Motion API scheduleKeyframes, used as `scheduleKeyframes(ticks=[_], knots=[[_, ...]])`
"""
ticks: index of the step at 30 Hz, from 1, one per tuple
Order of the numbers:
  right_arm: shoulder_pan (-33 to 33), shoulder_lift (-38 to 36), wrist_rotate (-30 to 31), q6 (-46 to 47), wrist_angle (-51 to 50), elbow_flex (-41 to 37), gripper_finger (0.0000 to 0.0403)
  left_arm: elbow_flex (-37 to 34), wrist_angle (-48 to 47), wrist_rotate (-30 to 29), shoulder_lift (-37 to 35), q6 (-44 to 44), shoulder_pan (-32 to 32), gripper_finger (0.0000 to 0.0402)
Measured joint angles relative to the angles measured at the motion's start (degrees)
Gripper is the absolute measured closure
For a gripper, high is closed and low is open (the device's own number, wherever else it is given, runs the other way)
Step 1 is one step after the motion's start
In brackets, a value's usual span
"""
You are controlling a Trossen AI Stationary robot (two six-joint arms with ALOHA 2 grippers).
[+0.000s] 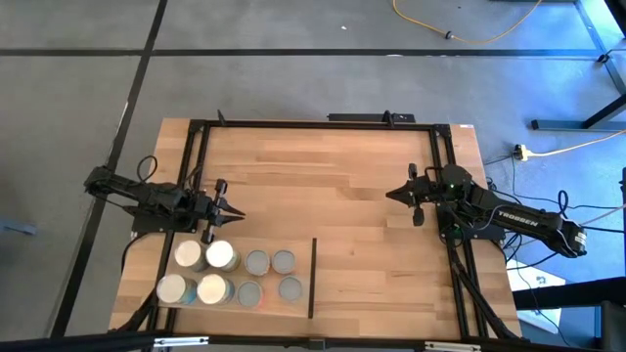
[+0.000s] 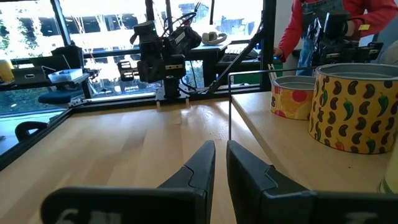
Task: Pick and place cans onto a shelf
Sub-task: Return to Home Position
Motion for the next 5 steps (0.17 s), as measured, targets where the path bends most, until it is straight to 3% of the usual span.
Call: scheduleKeyframes(ticks=[5], knots=[[0.0, 0.0, 0.0, 0.0, 0.0, 0.0, 0.0385, 0.0, 0.0, 0.0, 0.0, 0.0, 0.0, 0.0368]])
